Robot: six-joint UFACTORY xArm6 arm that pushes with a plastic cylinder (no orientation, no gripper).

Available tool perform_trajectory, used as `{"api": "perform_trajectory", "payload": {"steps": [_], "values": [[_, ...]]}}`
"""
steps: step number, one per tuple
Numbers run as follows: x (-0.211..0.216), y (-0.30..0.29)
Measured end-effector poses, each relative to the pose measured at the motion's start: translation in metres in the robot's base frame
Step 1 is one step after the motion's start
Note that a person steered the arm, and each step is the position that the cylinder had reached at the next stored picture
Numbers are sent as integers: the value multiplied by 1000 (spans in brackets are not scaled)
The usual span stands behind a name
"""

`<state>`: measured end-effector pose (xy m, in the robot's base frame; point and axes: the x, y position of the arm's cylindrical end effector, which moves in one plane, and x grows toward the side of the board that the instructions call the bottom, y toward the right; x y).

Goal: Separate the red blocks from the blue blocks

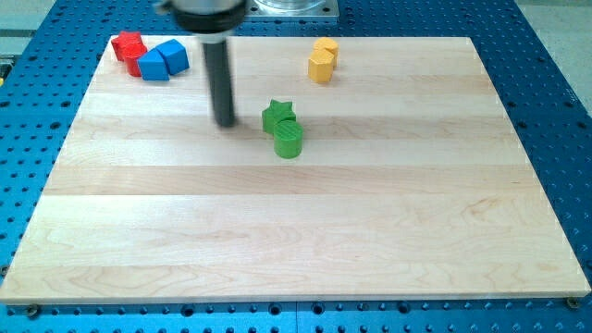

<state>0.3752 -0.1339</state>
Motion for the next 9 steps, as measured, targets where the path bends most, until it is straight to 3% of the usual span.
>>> {"api": "perform_trajectory", "payload": {"steps": [1, 2, 4, 5, 7, 9], "values": [[-14, -99], [-56, -153], [-163, -152], [-184, -144], [-167, -129], [-121, -158]]}}
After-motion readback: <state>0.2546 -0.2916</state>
